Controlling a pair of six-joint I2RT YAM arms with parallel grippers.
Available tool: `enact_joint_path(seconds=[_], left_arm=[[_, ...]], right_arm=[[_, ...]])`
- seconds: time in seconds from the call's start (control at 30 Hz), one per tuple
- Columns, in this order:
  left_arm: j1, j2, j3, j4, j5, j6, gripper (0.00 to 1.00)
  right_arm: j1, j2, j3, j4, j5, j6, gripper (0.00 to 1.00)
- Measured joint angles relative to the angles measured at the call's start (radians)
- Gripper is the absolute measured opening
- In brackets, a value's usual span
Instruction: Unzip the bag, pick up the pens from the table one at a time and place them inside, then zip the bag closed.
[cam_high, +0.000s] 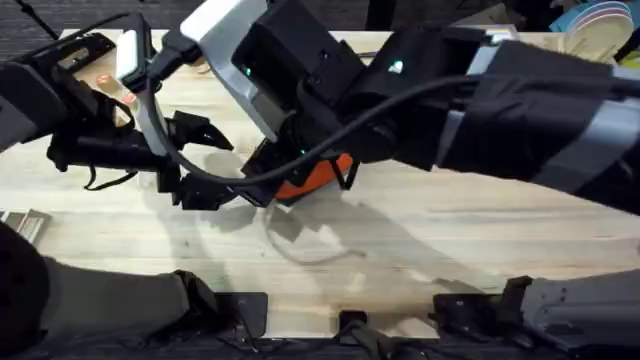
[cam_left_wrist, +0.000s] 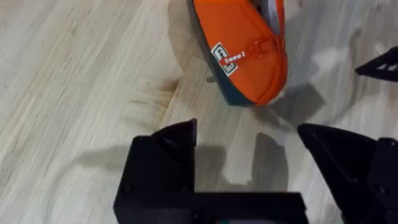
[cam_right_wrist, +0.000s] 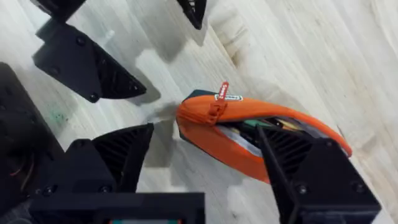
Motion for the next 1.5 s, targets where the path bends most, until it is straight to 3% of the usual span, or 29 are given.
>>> enact_joint_path(seconds=[0.3,1.07,1.17,1.5], left_arm=[[0.000,0.000,0.000,0.000,0.000,0.000,0.993],[0.000,0.000,0.000,0.000,0.000,0.000,0.993],[0.000,0.000,0.000,0.000,0.000,0.000,0.993],[0.000,0.000,0.000,0.000,0.000,0.000,0.993]], right_arm=[[0.000,0.030,0.074,-0.033,0.000,0.003,0.997],[0.000,0.189,0.076,-0.012,0.001,-0.023,0.987],[-0.001,0.210,0.076,-0.014,0.002,-0.032,0.801],[-0.019,0.215,0.077,-0.022,0.004,-0.036,0.343]])
